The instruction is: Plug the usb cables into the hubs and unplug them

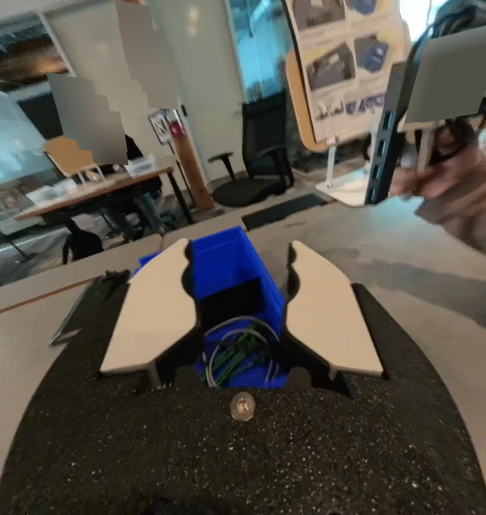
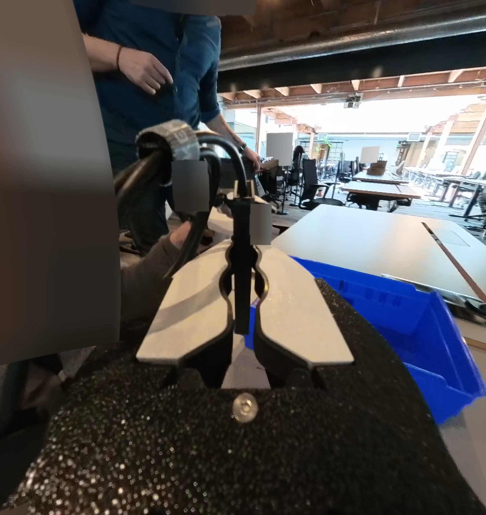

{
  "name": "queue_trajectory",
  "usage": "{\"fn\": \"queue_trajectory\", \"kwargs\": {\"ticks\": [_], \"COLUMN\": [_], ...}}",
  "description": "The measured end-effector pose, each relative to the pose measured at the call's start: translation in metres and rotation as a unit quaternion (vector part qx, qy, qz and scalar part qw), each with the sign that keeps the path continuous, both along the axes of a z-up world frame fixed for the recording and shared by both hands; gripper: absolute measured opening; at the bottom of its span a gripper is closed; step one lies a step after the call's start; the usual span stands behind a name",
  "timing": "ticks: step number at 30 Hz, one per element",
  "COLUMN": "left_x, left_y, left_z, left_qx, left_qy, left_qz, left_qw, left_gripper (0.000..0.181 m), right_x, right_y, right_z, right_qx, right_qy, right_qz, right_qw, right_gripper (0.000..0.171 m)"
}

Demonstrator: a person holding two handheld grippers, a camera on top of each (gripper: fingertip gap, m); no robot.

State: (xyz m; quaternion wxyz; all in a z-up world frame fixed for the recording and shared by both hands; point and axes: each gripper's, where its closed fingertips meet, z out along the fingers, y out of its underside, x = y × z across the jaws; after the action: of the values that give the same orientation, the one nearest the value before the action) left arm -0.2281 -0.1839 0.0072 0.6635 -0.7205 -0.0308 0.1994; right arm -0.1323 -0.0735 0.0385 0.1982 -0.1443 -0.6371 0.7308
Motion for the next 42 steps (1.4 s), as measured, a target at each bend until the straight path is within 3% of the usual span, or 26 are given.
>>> {"fn": "queue_trajectory", "kwargs": {"ticks": [1,4,6,8,11,13,17,19,22,28,32,34,37,42], "left_x": [-0.001,0.007,0.006,-0.004,-0.011,-0.027,-0.059,-0.061,-0.072,-0.098,-0.11,-0.114,-0.118,-0.094], "left_y": [-0.007,-0.015,-0.013,-0.016,-0.015,-0.012,-0.007,-0.003,0.001,0.003,-0.007,-0.025,-0.068,-0.113], "left_z": [-0.004,-0.008,-0.01,-0.012,-0.017,-0.032,-0.088,-0.11,-0.139,-0.17,-0.168,-0.157,-0.145,-0.156], "left_qx": [-0.016,-0.021,-0.033,-0.05,-0.098,-0.182,-0.404,-0.471,-0.538,-0.553,-0.586,-0.613,-0.626,-0.554], "left_qy": [-0.018,-0.084,-0.1,-0.083,-0.058,-0.02,-0.018,-0.067,-0.151,-0.27,-0.226,-0.207,-0.237,-0.412], "left_qz": [-0.013,-0.081,-0.086,-0.054,-0.064,-0.069,-0.091,-0.121,-0.092,-0.002,-0.007,0.006,0.09,0.131], "left_qw": [1.0,0.993,0.991,0.994,0.991,0.981,0.91,0.871,0.824,0.788,0.778,0.763,0.737,0.712], "left_gripper": [0.058,0.052,0.061,0.058,0.046,0.038,0.028,0.027,0.03,0.024,0.02,0.025,0.033,0.051], "right_x": [0.001,0.003,-0.002,-0.004,0.0,0.0,-0.002,-0.002,-0.004,-0.003,-0.002,-0.001,0.0,0.0], "right_y": [0.001,0.003,0.004,0.007,0.02,0.03,0.044,0.048,0.051,0.057,0.065,0.069,0.075,0.082], "right_z": [-0.001,0.0,-0.001,-0.005,-0.007,-0.013,-0.021,-0.02,-0.022,-0.022,-0.02,-0.02,-0.02,-0.018], "right_qx": [0.008,0.013,0.014,0.028,0.045,0.067,0.091,0.08,0.077,0.062,0.045,0.039,0.034,0.021], "right_qy": [-0.001,-0.002,-0.007,-0.016,-0.029,-0.048,-0.064,-0.066,-0.064,-0.058,-0.056,-0.054,-0.054,-0.051], "right_qz": [-0.002,0.016,0.02,0.025,0.029,0.022,0.004,0.006,-0.001,-0.005,-0.011,-0.012,-0.02,-0.024], "right_qw": [1.0,1.0,1.0,0.999,0.998,0.996,0.994,0.995,0.995,0.996,0.997,0.998,0.998,0.998], "right_gripper": [0.01,0.01,0.01,0.01,0.01,0.01,0.01,0.01,0.01,0.01,0.01,0.01,0.01,0.01]}}
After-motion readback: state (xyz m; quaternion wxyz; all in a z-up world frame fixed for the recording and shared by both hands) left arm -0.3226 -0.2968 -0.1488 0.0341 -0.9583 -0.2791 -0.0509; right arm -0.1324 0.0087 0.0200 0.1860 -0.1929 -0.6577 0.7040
